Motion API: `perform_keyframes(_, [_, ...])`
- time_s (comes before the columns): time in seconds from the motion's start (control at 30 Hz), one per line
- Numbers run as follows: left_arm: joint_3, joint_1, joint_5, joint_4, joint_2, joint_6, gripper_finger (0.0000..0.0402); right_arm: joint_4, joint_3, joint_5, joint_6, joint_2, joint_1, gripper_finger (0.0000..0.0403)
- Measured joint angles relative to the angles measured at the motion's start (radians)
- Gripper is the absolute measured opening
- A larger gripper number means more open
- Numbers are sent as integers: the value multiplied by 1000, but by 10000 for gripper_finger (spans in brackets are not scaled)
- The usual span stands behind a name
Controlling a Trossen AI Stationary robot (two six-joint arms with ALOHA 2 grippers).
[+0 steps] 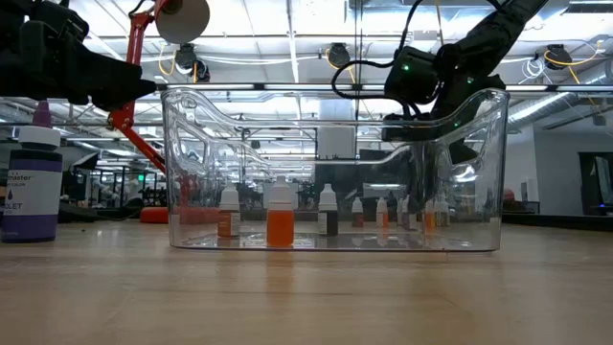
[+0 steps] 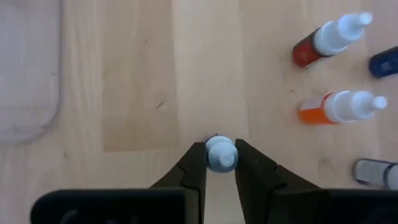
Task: Pick & Place food coloring
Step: Put the small purple food coloring bottle into the transparent bin
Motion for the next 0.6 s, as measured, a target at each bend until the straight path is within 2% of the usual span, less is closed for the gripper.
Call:
perform_keyframes(0.2, [0, 0, 0, 0, 0, 0, 306, -84, 58, 105, -10, -107, 2, 47])
perform_keyframes(0.33, [0, 0, 0, 0, 0, 0, 306, -171, 148, 122, 20, -208, 38, 47])
perform_keyframes(0.47, [0, 0, 0, 0, 0, 0, 306, -235, 261, 123, 58, -255, 141, 47])
perform_keyframes(0.6, [0, 0, 0, 0, 0, 0, 306, -289, 400, 188, 82, -207, 297, 47])
